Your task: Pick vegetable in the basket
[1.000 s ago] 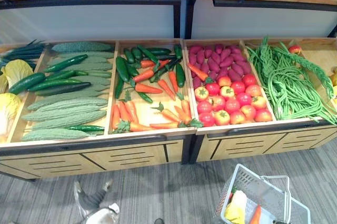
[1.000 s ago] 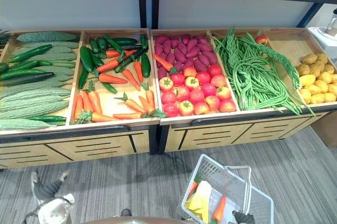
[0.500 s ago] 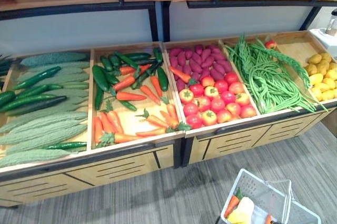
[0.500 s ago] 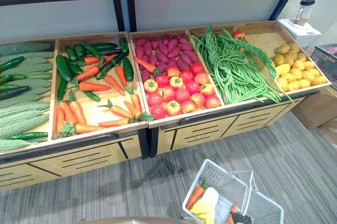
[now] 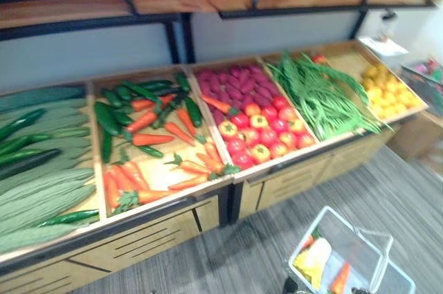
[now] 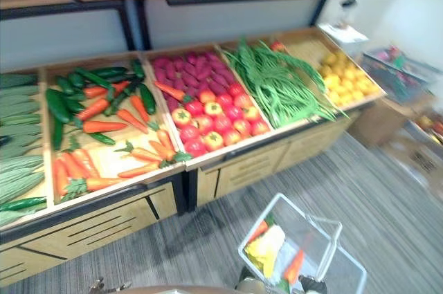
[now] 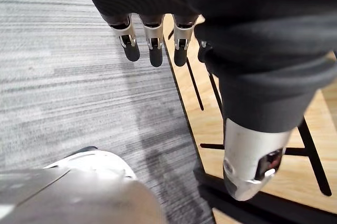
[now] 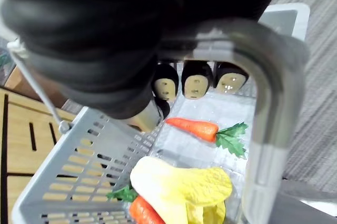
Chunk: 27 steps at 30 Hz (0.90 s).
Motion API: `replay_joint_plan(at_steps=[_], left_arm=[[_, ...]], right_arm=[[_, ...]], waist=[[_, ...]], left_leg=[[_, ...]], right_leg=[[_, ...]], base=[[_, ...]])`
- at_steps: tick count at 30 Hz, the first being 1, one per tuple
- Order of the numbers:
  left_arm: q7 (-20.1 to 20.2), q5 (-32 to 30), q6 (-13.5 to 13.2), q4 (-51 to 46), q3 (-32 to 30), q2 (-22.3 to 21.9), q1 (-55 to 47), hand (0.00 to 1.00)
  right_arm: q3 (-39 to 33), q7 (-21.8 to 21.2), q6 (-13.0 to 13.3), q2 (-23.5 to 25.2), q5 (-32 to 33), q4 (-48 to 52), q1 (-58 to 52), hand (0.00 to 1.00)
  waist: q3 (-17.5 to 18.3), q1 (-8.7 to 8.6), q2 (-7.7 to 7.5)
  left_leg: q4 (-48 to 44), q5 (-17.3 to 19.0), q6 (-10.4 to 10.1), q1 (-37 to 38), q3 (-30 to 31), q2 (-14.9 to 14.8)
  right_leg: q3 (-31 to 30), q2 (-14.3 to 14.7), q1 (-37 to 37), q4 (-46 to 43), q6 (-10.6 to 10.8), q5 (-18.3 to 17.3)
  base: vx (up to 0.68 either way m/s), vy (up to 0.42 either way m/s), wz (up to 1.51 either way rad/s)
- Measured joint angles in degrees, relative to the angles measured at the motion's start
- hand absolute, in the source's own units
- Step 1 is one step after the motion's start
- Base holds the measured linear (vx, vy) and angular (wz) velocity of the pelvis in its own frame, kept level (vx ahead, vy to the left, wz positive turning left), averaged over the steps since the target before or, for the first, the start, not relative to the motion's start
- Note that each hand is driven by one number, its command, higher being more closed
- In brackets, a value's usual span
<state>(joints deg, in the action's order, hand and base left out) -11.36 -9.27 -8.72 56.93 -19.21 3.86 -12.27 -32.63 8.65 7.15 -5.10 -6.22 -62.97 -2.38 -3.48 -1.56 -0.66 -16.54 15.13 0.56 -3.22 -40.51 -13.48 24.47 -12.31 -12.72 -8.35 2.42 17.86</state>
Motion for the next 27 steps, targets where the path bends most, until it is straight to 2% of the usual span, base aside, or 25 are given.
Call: replay_joint_plan(at_steps=[1,2,3,5,6,7,9,10,12,13,14,16,18,19,20,21,22,23,24,25,26,27], left_arm=[[0.1,0.0,-0.2,0.1,-0.2,0.0,0.4,0.0],[0.3,0.0,-0.1,0.0,-0.3,-0.1,0.4,0.0],[0.4,0.1,0.0,0.1,-0.3,0.0,-1.1,0.0],[0.4,0.2,0.2,0.1,-0.3,-0.1,-1.8,0.0],[0.4,0.7,0.2,0.1,-0.5,-0.1,-1.3,0.0],[0.4,1.4,0.2,0.1,-0.8,-0.1,-0.9,0.0],[0.3,2.4,0.1,0.0,-2.0,-0.2,1.4,0.0],[0.3,2.4,0.1,0.1,-2.7,-0.1,2.2,0.0],[0.3,2.4,0.0,0.2,-3.9,-0.4,3.1,0.0],[0.3,2.4,0.0,0.2,-4.4,-0.4,3.3,0.0],[0.3,2.4,0.0,0.5,-4.5,-0.4,3.6,0.0],[0.2,2.4,0.2,2.7,-4.6,-0.6,5.5,0.0],[0.1,2.4,0.1,2.3,-4.0,-2.2,5.7,0.0],[0.1,2.4,0.1,2.4,-3.6,-2.6,5.6,0.0],[0.1,2.8,0.1,2.1,-3.1,-3.2,5.4,0.0],[0.1,3.7,-0.1,1.7,-3.0,-3.3,5.3,0.0],[0.1,4.2,-0.2,1.6,-3.0,-3.4,5.3,0.0],[0.0,4.6,-0.6,1.2,-2.7,-3.8,5.4,0.0],[-0.2,4.6,-0.9,0.6,-1.8,-3.9,5.4,0.0],[-0.4,4.6,-0.9,0.1,-1.3,-3.9,5.2,0.0],[-0.9,4.7,-1.3,-0.1,-0.9,-3.8,5.0,0.0],[-1.2,4.7,-1.4,0.0,-0.7,-3.8,4.7,0.0]], right_arm=[[0.4,0.2,0.1,-1.0,0.1,-0.1,0.2,1.0],[1.5,0.3,0.2,-2.2,0.0,-0.6,0.6,1.0],[3.5,0.0,0.3,-3.0,-0.1,-1.7,2.3,1.0],[5.1,-0.5,0.4,-2.7,-0.7,-3.5,4.2,1.0],[6.0,-0.6,0.4,-2.4,-0.9,-4.0,5.3,1.0],[6.0,-0.7,0.4,-2.3,-1.3,-4.2,5.7,1.0],[6.1,-1.1,0.4,-2.2,-2.5,-5.0,6.4,1.0],[6.2,-1.2,0.3,-2.3,-2.5,-5.0,6.4,1.0],[7.1,-1.2,0.0,-2.9,-2.5,-5.4,6.3,1.0],[7.6,-1.0,-0.4,-3.0,-2.5,-5.4,6.0,1.0],[8.1,-0.8,-0.5,-3.1,-2.5,-5.3,5.6,1.0],[8.5,-0.3,-0.7,-3.1,-2.5,-5.1,3.7,1.0],[10.2,-0.2,-0.9,-3.1,-2.5,-4.2,1.9,1.0],[10.9,-0.1,-0.9,-3.1,-2.5,-3.8,1.4,1.0],[11.8,-0.1,-0.8,-3.1,-2.5,-2.9,0.5,1.0],[13.2,0.1,-0.8,-3.2,-2.5,-2.7,0.2,1.0],[13.8,0.1,-0.7,-3.2,-2.5,-2.5,0.3,1.0],[15.1,0.1,-0.6,-3.5,-2.7,-2.1,1.0,1.0],[15.3,0.0,-0.4,-3.9,-2.8,-1.9,1.7,1.0],[15.5,-0.1,-0.4,-4.0,-2.8,-1.9,1.9,1.0],[16.3,-0.2,-0.2,-4.0,-2.9,-1.9,1.9,1.0],[17.4,-0.5,0.3,-3.9,-2.9,-1.9,2.1,1.0]], waist=[[-1.1,0.07,0.48],[-1.3,0.38,0.48],[-1.4,1.05,0.36],[-1.2,1.85,-0.1],[-1.3,2.04,-0.11],[-1.2,2.02,-0.36],[-1.4,2.05,-0.66],[-1.5,1.95,-0.48],[-1.5,1.94,-0.1],[-1.6,1.63,-0.35],[-1.6,1.53,-0.55],[-1.6,0.24,-0.65],[-1.6,0.08,-0.43],[-1.6,0.08,-0.35],[-1.6,0.19,-0.12],[-1.7,0.62,-0.37],[-2.2,1.01,-0.99],[-2.2,1.25,-0.92],[-2.5,1.54,-1.2],[-2.5,2.01,-1.11],[-2.6,2.82,-0.72],[-2.7,3.66,0.45]], left_leg=[[1.5,-0.4,0.5,1.0,-2.3,0.3],[2.9,-0.8,0.7,2.4,-5.1,0.3],[5.4,-1.6,0.7,4.7,-10.6,0.9],[6.0,-1.9,0.6,6.3,-16.9,1.1],[5.7,-1.9,0.6,6.2,-20.5,1.1],[5.3,-1.9,0.6,6.1,-21.9,0.9],[4.0,-1.9,0.6,6.1,-27.1,0.7],[4.2,-2.1,0.4,6.2,-29.1,0.9],[5.1,-3.5,-0.3,6.8,-34.7,0.9],[5.4,-4.3,-0.9,7.3,-37.4,1.0],[5.3,-4.5,-1.1,7.5,-38.2,1.0],[2.6,-4.7,-1.2,7.5,-38.9,-0.6],[-6.1,-4.7,-1.1,8.4,-35.8,-6.3],[-8.1,-4.8,-1.0,8.8,-35.0,-7.6],[-12.1,-5.2,-0.5,9.5,-31.8,-9.7],[-17.7,-6.9,0.8,8.4,-25.0,-11.5],[-19.4,-6.4,0.0,6.4,-20.3,-11.4],[-17.1,-3.1,-2.7,3.1,-8.3,-6.7],[-11.5,-1.4,-3.6,0.7,2.8,-0.5],[-8.2,-1.3,-3.7,0.1,7.6,2.3],[-1.0,-2.1,-4.1,-0.7,16.2,6.0],[6.0,-6.1,-5.4,-0.7,23.8,7.1]], right_leg=[[5.1,-1.4,-0.4,-8.5,-2.4,-7.8],[10.1,-3.0,0.7,-15.4,-3.5,-13.1],[16.5,-4.6,4.6,-22.8,-3.4,-19.0],[18.7,-5.7,8.1,-26.7,-2.6,-21.5],[18.8,-5.7,10.3,-26.0,-2.0,-21.3],[18.7,-5.6,11.5,-24.6,-1.1,-20.9],[19.7,-5.2,14.1,-17.2,2.0,-22.5],[21.0,-4.4,14.3,-14.1,3.1,-23.5],[24.0,-1.8,14.3,-6.6,3.4,-23.9],[23.5,0.1,14.4,-2.2,3.3,-23.9],[23.2,0.9,14.8,-0.1,3.3,-23.9],[22.9,3.0,16.2,4.7,3.2,-23.8],[21.0,4.5,17.1,5.1,2.5,-23.9],[20.1,4.8,17.3,5.1,2.2,-24.0],[18.0,5.3,17.9,5.2,1.8,-24.2],[14.7,5.3,18.6,5.6,1.5,-24.5],[12.6,4.7,18.6,5.5,1.2,-24.6],[8.8,2.7,17.9,5.1,1.2,-24.7],[5.5,0.8,17.1,4.6,1.3,-24.6],[3.9,0.2,16.7,4.1,1.5,-24.4],[1.2,-0.1,16.4,3.9,2.0,-24.2],[-1.6,1.3,15.8,3.8,2.7,-23.8]], base=[[-0.19,0.182,-1.15],[-0.15,0.193,-1.64],[-0.08,0.13,-1.7],[-0.02,0.063,-1.96],[0.01,-0.018,-1.75],[-0.01,-0.085,-1.39],[-0.02,-0.162,-1.32],[-0.05,-0.203,-1.34],[-0.09,-0.241,-1.4],[-0.07,-0.225,-1.27],[-0.07,-0.223,-0.85],[-0.06,-0.188,-0.37],[-0.07,-0.165,-0.53],[-0.1,-0.086,-0.79],[-0.08,-0.042,-0.99],[-0.04,-0.013,-1.09],[-0.01,0.047,-1.23],[-0.03,0.114,-1.28],[-0.04,0.144,-1.3],[-0.01,0.18,-1.3],[0.05,0.231,-1.36],[0.08,0.25,-1.36]])
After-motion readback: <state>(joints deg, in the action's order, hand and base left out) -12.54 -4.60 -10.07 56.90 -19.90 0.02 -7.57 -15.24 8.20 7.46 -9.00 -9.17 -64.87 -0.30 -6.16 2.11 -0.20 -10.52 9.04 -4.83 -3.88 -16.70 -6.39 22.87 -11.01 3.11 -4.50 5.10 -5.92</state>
